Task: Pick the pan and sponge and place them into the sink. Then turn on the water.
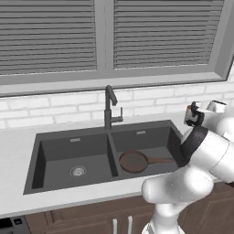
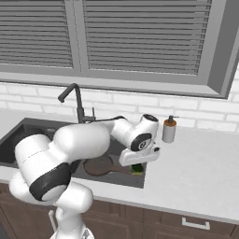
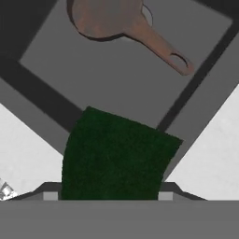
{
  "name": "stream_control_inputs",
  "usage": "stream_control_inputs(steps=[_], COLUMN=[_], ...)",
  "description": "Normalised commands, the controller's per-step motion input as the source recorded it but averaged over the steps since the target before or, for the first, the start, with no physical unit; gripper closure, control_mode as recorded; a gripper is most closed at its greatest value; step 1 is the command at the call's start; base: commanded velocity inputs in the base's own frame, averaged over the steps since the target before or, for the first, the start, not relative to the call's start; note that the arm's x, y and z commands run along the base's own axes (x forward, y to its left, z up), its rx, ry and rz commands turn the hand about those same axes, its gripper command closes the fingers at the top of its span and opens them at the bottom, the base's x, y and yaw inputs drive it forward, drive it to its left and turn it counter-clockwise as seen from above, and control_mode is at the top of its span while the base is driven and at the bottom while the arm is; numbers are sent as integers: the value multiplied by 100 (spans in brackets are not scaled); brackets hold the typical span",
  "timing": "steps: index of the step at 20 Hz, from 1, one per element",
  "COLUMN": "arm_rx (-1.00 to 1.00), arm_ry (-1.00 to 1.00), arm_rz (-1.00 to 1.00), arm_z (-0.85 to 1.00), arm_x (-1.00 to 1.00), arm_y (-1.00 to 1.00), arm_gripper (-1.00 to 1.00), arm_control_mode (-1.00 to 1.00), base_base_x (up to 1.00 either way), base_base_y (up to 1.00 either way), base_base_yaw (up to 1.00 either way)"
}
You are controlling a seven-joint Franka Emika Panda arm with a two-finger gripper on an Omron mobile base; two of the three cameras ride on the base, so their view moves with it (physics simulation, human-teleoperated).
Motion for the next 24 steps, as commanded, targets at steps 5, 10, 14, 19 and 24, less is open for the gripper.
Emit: stream_control_inputs(steps=[5,10,14,19,24], arm_rx=[-1,-6,-4,0,0], arm_ry=[0,4,2,2,2], arm_rz=[0,0,0,0,0], arm_z=[5,-1,-15,-19,-27], arm_x=[3,12,24,37,56], arm_y=[100,100,92,34,3], arm_gripper=[100,100,100,100,100], arm_control_mode=[-100,-100,-100,-100,-100], base_base_x=[0,0,0,0,0], base_base_y=[0,0,0,0,0], base_base_yaw=[0,0,0,0,0])
